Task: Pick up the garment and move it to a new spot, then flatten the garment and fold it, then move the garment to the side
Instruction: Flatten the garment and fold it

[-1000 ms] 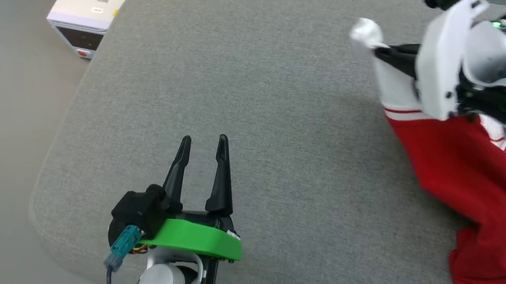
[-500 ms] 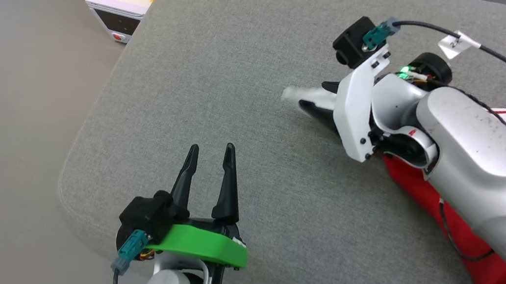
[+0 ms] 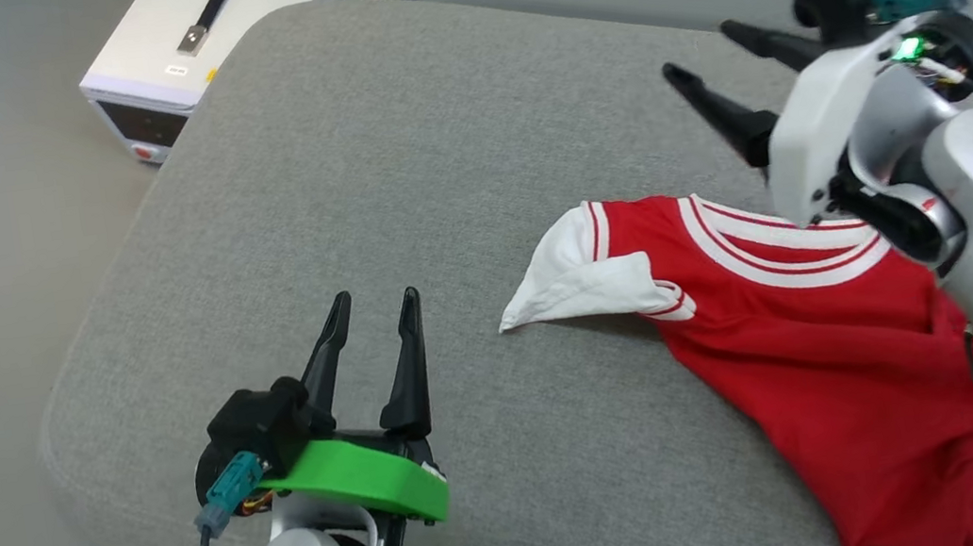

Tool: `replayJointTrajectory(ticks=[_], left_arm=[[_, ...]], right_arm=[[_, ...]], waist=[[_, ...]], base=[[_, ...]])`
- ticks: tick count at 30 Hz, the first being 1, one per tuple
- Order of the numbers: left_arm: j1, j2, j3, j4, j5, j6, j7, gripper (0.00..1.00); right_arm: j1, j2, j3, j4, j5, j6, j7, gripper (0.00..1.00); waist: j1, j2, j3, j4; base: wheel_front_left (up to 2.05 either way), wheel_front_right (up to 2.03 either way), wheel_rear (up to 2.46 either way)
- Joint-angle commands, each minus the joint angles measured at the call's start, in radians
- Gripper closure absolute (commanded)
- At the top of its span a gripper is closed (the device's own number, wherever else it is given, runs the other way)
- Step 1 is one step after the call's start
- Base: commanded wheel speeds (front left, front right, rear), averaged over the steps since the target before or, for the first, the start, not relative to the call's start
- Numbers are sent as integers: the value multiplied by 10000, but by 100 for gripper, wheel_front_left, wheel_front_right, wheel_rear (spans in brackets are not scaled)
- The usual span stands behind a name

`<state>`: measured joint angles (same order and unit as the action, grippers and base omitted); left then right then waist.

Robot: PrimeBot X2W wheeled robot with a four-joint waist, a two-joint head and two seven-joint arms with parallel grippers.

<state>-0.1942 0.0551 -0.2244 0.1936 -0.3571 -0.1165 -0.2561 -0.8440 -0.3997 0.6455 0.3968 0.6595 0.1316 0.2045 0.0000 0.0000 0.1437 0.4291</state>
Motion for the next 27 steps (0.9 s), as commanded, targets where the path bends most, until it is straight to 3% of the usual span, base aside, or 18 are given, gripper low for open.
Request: replayJointTrajectory(ticks=[1, 8, 15, 17, 18, 19, 27], left_arm=[[138, -49, 61, 53, 66, -56, -57, 0], [168, -49, 414, 97, 54, -103, -57, 0], [231, -49, 772, 162, 21, -124, -57, 0], [256, -49, 871, 185, 14, -128, -57, 0], [326, -49, 1022, 295, -187, -134, -57, 0], [359, -49, 1044, 363, -262, -135, -57, 0], [666, -49, 1052, 496, -570, -139, -57, 0]], right_arm=[[156, -260, -206, -28, -141, -9, -376, 0], [1543, -1348, -1804, -541, -807, -9, -1963, 0], [3710, -1271, -4327, -1368, -1638, -9, -3037, 0], [4395, -964, -5038, -1715, -1884, -9, -3246, 0], [5804, -151, -6170, -2604, -2570, -9, -3573, 0], [6186, 217, -6521, -2852, -2683, -9, -3678, 0], [8237, 2223, -7657, -4292, -3647, -9, -4217, 0]], waist=[[0, 0, -438, -665], [0, 0, -707, -1580], [0, 0, -860, -2294], [0, 0, -895, -2482], [0, 0, -959, -2757], [0, 0, -984, -2828], [0, 0, -1046, -3216]], base=[[0, 0, 0], [0, 0, 0], [0, 0, 0], [0, 0, 0], [0, 0, 0], [0, 0, 0], [0, 0, 0]])
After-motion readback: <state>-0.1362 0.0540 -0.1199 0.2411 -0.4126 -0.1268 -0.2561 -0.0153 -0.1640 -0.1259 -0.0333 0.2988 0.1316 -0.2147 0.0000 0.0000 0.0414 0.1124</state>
